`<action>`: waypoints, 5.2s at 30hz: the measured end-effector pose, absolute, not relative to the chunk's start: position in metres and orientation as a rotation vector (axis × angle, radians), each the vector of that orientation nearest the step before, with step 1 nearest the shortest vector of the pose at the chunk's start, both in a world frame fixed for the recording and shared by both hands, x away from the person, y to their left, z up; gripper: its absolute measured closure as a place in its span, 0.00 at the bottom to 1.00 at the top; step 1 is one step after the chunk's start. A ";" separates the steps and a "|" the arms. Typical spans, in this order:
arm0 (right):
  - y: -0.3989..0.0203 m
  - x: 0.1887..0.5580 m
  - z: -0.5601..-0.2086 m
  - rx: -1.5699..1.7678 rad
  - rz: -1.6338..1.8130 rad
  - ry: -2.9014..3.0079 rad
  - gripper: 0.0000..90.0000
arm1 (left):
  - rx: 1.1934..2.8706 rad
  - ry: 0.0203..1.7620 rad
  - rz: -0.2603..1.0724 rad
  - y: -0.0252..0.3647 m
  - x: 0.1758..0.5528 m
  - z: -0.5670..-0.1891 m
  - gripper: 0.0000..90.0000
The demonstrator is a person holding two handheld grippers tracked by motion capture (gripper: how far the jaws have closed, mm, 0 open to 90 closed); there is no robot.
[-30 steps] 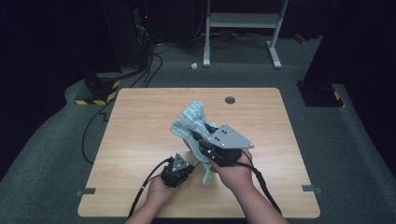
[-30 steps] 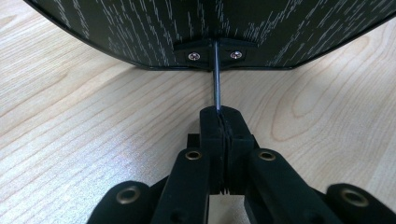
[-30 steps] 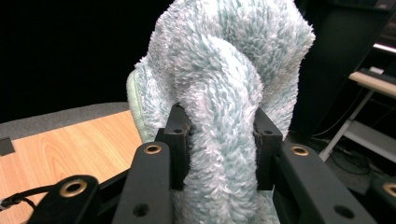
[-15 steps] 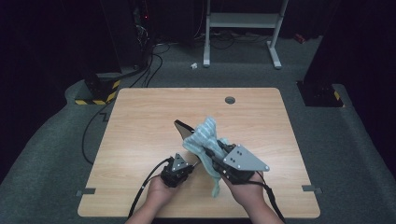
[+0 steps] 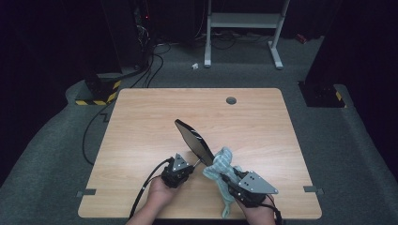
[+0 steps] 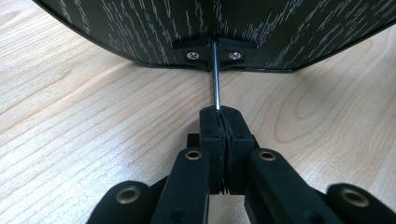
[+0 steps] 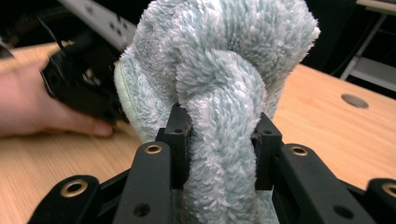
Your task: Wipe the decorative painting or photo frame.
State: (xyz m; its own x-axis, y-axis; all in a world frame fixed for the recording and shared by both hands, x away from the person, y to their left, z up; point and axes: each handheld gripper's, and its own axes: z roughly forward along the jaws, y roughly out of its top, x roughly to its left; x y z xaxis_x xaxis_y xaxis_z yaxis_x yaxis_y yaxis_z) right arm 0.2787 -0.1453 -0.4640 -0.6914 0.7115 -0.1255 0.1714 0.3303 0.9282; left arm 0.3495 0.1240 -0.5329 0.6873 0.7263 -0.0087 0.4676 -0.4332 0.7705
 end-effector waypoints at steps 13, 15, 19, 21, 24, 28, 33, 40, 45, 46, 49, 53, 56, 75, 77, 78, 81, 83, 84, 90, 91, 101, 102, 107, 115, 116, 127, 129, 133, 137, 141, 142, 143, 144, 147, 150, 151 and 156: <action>-0.142 0.295 -0.499 0.898 1.221 2.211 0.74 | 2.116 0.917 0.435 0.125 0.350 -0.532 0.98; -0.140 0.300 -0.505 0.925 1.185 2.243 0.74 | 2.116 0.917 0.435 0.125 0.350 -0.532 0.98; -0.134 0.308 -0.513 0.962 1.127 2.285 0.74 | 2.115 0.919 0.433 0.125 0.350 -0.532 0.98; -0.131 0.312 -0.517 0.981 1.098 2.293 0.74 | 2.115 0.919 0.434 0.125 0.350 -0.532 0.98; -0.128 0.316 -0.520 0.995 1.061 2.301 0.74 | 2.116 0.918 0.436 0.125 0.350 -0.532 0.98; -0.129 0.317 -0.520 1.010 1.069 2.304 0.74 | 2.114 0.922 0.437 0.125 0.350 -0.532 0.98; -0.136 0.305 -0.508 0.983 1.146 2.251 0.75 | 2.116 0.922 0.443 0.125 0.349 -0.532 0.98; -0.143 0.279 -0.469 0.886 1.297 2.101 0.75 | 2.115 0.918 0.453 0.123 0.348 -0.533 0.98; -0.138 0.273 -0.451 0.823 1.347 2.034 0.75 | 2.121 0.909 0.472 0.121 0.347 -0.533 0.98; -0.138 0.274 -0.452 0.823 1.342 2.037 0.75 | 2.122 0.911 0.477 0.122 0.347 -0.533 0.98; -0.139 0.277 -0.463 0.860 1.321 2.064 0.75 | 2.121 0.914 0.474 0.122 0.348 -0.533 0.98; -0.140 0.283 -0.482 0.903 1.255 2.124 0.74 | 2.125 0.912 0.472 0.122 0.348 -0.532 0.98; -0.138 0.291 -0.494 0.942 1.210 2.170 0.74 | 2.125 0.912 0.474 0.122 0.348 -0.532 0.98; -0.139 0.300 -0.500 0.973 1.175 2.215 0.75 | 2.126 0.909 0.478 0.121 0.348 -0.533 0.98; -0.142 0.293 -0.493 0.958 1.197 2.192 0.75 | 2.127 0.908 0.480 0.121 0.348 -0.533 0.98; -0.143 0.289 -0.488 0.943 1.216 2.176 0.75 | 2.127 0.907 0.480 0.121 0.348 -0.533 0.98; -0.142 0.282 -0.472 0.915 1.264 2.144 0.74 | 2.120 0.913 0.475 0.121 0.347 -0.533 0.98; -0.140 0.280 -0.462 0.885 1.290 2.123 0.74 | 2.121 0.912 0.472 0.121 0.348 -0.533 0.98; -0.138 0.279 -0.457 0.869 1.294 2.115 0.74 | 2.120 0.912 0.471 0.122 0.348 -0.533 0.98; -0.136 0.285 -0.451 0.859 1.314 2.085 0.74 | 2.126 0.909 0.479 0.121 0.348 -0.533 0.97; -0.137 0.285 -0.453 0.856 1.304 2.088 0.74 | 2.124 0.909 0.482 0.121 0.348 -0.533 0.97; -0.144 0.291 -0.485 0.947 1.228 2.164 0.75 | 2.132 0.903 0.494 0.121 0.347 -0.533 0.98; -0.143 0.293 -0.488 0.950 1.222 2.173 0.75 | 2.132 0.901 0.496 0.121 0.348 -0.532 0.98; -0.139 0.310 -0.503 0.996 1.180 2.236 0.75 | 2.133 0.902 0.502 0.121 0.348 -0.532 0.97; -0.134 0.327 -0.520 1.060 1.136 2.304 0.75 | 2.134 0.903 0.504 0.121 0.348 -0.532 0.97; -0.135 0.325 -0.519 1.054 1.134 2.296 0.75 | 2.135 0.902 0.503 0.121 0.348 -0.532 0.97; -0.141 0.291 -0.466 0.917 1.303 2.135 0.74 | 2.126 0.913 0.480 0.120 0.348 -0.533 0.97; -0.138 0.289 -0.454 0.882 1.334 2.100 0.74 | 2.130 0.911 0.476 0.121 0.348 -0.533 0.97; -0.133 0.289 -0.436 0.834 1.376 2.052 0.74 | 2.128 0.907 0.491 0.121 0.348 -0.533 0.97; -0.133 0.289 -0.431 0.826 1.383 2.038 0.74 | 2.133 0.899 0.502 0.120 0.348 -0.532 0.98; -0.137 0.287 -0.435 0.831 1.378 2.037 0.74 | 2.132 0.901 0.501 0.119 0.347 -0.533 0.98; -0.139 0.286 -0.438 0.836 1.373 2.042 0.74 | 2.133 0.901 0.498 0.119 0.347 -0.533 0.98; -0.140 0.286 -0.440 0.839 1.369 2.047 0.74 | 2.133 0.900 0.500 0.119 0.347 -0.533 0.98; -0.141 0.285 -0.443 0.840 1.363 2.051 0.74 | 2.137 0.899 0.502 0.119 0.347 -0.533 0.98; -0.142 0.284 -0.454 0.853 1.341 2.076 0.74 | 2.131 0.903 0.500 0.120 0.348 -0.533 0.98; -0.143 0.286 -0.466 0.872 1.312 2.112 0.74 | 2.130 0.906 0.499 0.120 0.348 -0.533 0.98; -0.143 0.287 -0.470 0.880 1.301 2.123 0.74 | 2.130 0.906 0.499 0.120 0.348 -0.533 0.98; -0.142 0.297 -0.486 0.926 1.259 2.180 0.74 | 2.131 0.908 0.504 0.120 0.348 -0.532 0.97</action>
State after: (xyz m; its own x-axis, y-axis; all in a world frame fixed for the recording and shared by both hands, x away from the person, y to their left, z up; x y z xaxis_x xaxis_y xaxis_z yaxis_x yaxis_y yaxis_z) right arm 0.2970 -0.1419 -0.4862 -0.6704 0.7401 -0.0531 0.3241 0.3565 0.8763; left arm 0.3485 0.1204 -0.5324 0.6705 0.7394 0.0615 0.4427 -0.4651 0.7666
